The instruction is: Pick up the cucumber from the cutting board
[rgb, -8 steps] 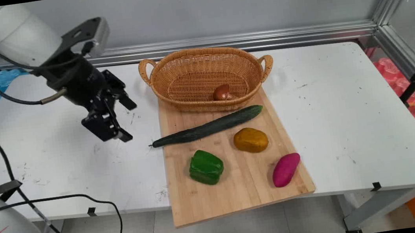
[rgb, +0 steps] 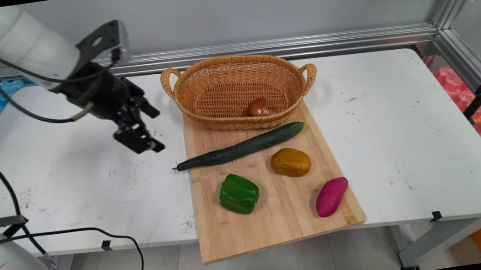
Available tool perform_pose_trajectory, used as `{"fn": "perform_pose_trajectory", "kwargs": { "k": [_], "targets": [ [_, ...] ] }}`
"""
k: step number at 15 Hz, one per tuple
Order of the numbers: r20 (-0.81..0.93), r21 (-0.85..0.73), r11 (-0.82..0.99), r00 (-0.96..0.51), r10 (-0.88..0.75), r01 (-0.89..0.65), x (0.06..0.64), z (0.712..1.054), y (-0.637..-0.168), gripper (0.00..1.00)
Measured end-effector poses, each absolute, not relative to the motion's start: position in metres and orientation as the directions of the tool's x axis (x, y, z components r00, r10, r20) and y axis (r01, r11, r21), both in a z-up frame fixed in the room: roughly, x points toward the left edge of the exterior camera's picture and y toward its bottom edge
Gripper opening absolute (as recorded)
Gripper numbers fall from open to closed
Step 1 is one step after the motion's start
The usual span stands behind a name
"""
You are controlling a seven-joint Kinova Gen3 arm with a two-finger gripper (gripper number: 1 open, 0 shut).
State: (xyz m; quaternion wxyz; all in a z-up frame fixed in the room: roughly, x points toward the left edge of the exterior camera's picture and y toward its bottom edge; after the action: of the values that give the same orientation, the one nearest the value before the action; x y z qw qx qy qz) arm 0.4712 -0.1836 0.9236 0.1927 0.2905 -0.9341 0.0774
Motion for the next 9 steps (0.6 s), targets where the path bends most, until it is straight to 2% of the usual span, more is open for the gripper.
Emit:
{"fn": "perform_pose_trajectory", "kwargs": {
  "k": [9],
  "targets": [
    [0.420, -0.042, 0.766, -0.707, -0.569, -0.642, 0.410, 0.864, -0.238, 1.00]
  ]
}}
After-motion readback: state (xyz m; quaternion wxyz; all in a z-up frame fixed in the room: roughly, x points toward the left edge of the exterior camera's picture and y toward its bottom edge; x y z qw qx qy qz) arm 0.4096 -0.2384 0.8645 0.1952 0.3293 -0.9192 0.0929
